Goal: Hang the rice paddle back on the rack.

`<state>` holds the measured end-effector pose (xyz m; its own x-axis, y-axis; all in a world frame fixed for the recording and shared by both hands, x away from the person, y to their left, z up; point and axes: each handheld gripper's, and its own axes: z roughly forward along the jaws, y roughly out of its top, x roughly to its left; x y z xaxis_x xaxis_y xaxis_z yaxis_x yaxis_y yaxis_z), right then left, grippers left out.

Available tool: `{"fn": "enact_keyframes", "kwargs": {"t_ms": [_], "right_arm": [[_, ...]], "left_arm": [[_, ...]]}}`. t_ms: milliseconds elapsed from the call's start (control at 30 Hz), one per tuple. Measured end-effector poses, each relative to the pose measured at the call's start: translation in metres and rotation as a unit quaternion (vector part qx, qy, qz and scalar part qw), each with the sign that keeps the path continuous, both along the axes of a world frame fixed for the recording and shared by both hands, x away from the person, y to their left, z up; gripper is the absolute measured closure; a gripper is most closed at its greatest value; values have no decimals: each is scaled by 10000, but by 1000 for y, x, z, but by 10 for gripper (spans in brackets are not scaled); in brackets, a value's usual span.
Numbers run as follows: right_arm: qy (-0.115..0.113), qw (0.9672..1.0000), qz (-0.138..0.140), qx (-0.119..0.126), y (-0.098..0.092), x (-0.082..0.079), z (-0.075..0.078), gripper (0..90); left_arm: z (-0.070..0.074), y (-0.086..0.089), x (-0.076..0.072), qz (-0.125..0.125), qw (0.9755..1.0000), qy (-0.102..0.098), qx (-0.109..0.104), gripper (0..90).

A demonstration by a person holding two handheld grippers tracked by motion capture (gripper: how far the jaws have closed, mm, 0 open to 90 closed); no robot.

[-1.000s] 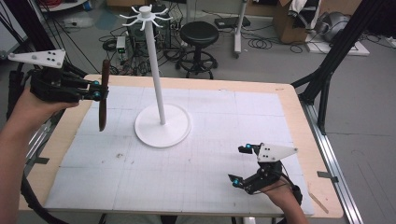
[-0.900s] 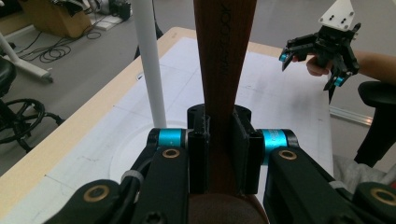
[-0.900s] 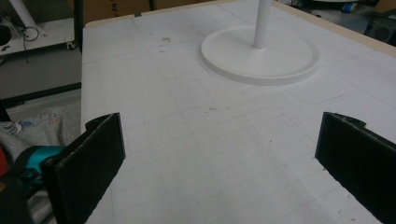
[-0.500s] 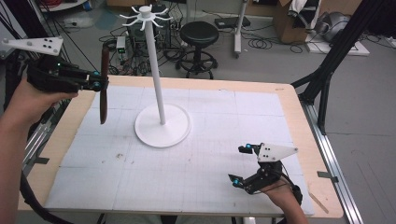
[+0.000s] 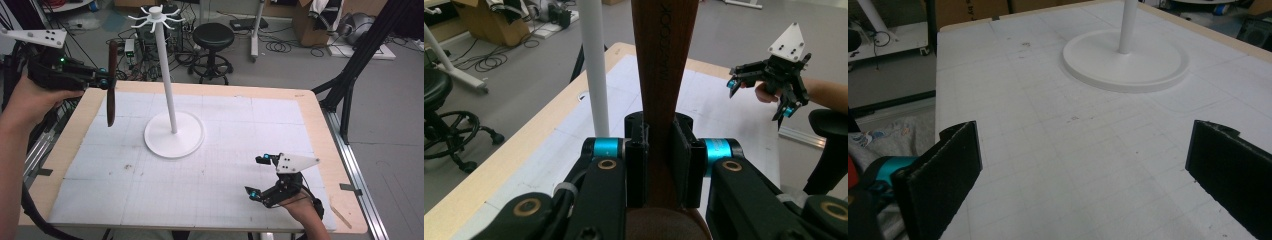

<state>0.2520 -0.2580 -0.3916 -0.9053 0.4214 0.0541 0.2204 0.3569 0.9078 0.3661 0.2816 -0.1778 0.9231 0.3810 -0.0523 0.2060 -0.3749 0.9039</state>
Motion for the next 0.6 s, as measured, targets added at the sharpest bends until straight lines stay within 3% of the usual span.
{"fn": "enact_keyframes", "kwargs": {"t_ms": [600], "right_arm": [[-5,10000,-12,8,-1,0,0,3]], "left_arm": [[21,-10,8,142,9999,-81,29,781]]}}
